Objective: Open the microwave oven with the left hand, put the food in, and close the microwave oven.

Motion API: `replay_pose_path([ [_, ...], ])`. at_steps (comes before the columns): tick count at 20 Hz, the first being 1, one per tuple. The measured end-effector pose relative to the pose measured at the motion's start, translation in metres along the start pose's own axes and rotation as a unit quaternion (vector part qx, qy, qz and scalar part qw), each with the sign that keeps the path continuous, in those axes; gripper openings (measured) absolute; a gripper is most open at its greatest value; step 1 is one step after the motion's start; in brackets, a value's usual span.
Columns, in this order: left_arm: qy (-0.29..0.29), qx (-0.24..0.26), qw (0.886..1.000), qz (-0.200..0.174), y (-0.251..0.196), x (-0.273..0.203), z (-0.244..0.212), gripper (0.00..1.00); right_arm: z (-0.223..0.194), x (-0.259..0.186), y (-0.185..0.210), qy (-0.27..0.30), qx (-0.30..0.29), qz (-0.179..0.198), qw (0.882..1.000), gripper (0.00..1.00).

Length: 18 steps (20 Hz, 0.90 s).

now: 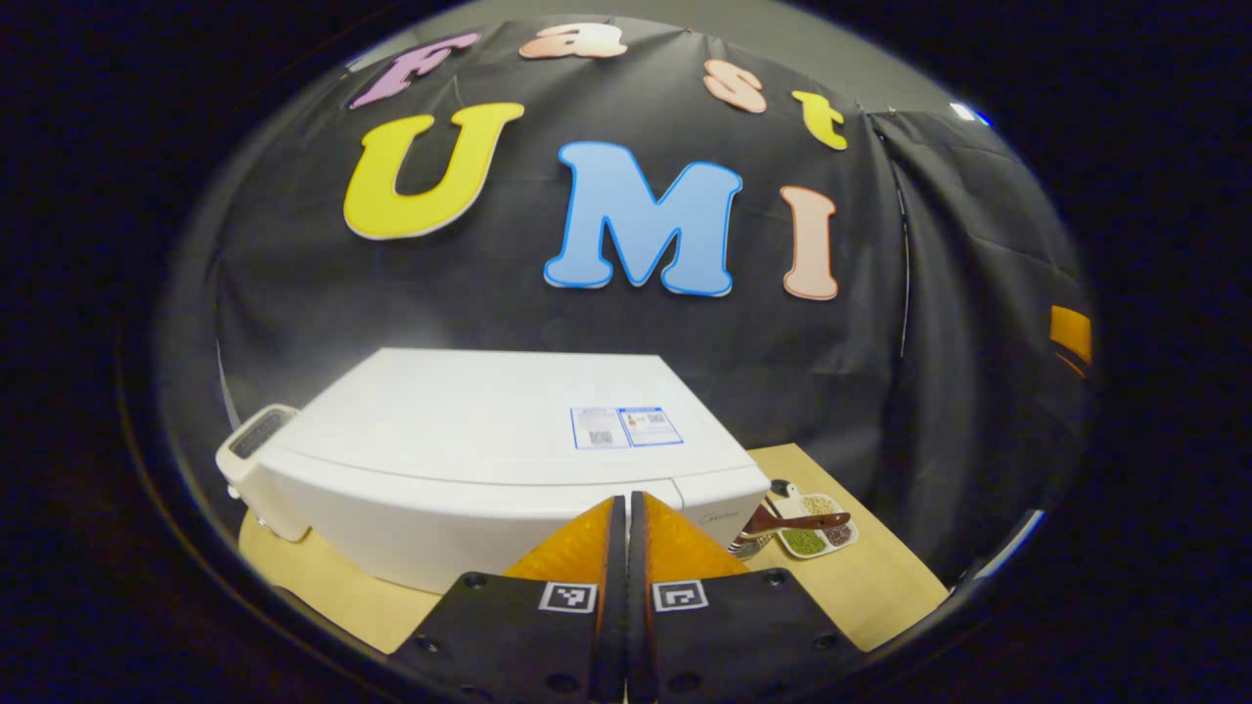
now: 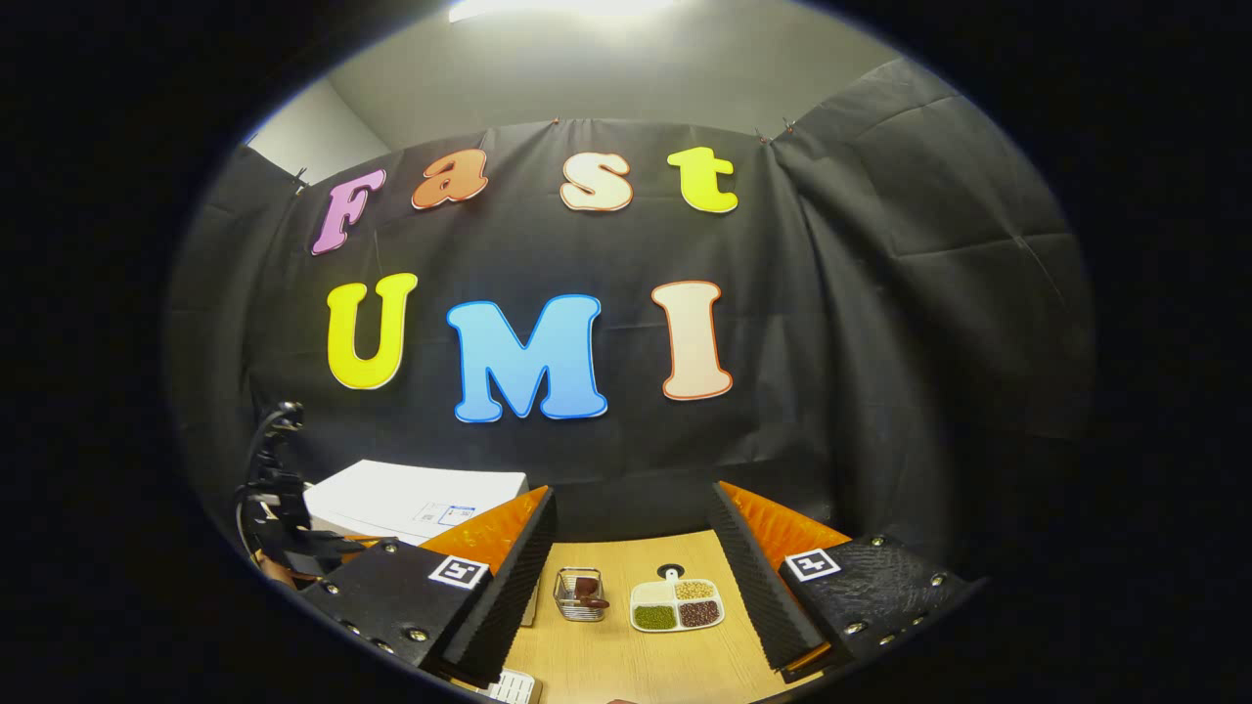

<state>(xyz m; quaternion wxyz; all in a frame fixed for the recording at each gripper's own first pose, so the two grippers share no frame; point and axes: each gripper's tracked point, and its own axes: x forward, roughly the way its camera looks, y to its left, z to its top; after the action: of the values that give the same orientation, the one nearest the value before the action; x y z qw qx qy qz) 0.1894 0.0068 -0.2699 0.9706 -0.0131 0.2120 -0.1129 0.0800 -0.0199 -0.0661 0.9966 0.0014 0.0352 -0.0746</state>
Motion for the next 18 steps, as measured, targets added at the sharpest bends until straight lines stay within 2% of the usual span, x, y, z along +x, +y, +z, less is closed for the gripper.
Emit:
replay_pose_path([
  [2, -0.055, 0.017, 0.998, 0.010, 0.002, -0.041, 0.053, 0.08, 0.009, 0.001, 0.010, -0.004, 0.007, 0.007, 1.000, 0.94],
  [5, -0.125, 0.018, 0.991, 0.046, 0.019, -0.111, 0.119, 0.05, 0.022, -0.003, 0.024, -0.006, 0.011, 0.015, 1.000, 0.94],
  [6, -0.139, 0.012, 0.989, 0.054, 0.024, -0.132, 0.135, 0.07, 0.028, -0.006, 0.028, -0.008, 0.012, 0.017, 1.000, 0.94],
  [9, -0.171, 0.008, 0.983, 0.072, 0.041, -0.190, 0.170, 0.98, 0.049, -0.015, 0.038, -0.016, 0.006, 0.021, 1.000, 0.94],
  [11, -0.186, 0.015, 0.979, 0.087, 0.054, -0.212, 0.182, 0.94, 0.058, -0.023, 0.041, -0.020, -0.009, 0.019, 1.000, 0.94],
  [13, -0.184, 0.014, 0.979, 0.082, 0.053, -0.222, 0.178, 0.94, 0.066, -0.031, 0.046, -0.028, -0.013, 0.019, 0.999, 0.94],
  [14, -0.183, 0.014, 0.980, 0.078, 0.052, -0.227, 0.176, 0.98, 0.067, -0.035, 0.048, -0.029, -0.014, 0.019, 0.999, 0.94],
  [18, -0.181, 0.025, 0.981, 0.063, 0.050, -0.241, 0.171, 0.94, 0.078, -0.052, 0.057, -0.039, -0.017, 0.013, 0.999, 0.94],
])
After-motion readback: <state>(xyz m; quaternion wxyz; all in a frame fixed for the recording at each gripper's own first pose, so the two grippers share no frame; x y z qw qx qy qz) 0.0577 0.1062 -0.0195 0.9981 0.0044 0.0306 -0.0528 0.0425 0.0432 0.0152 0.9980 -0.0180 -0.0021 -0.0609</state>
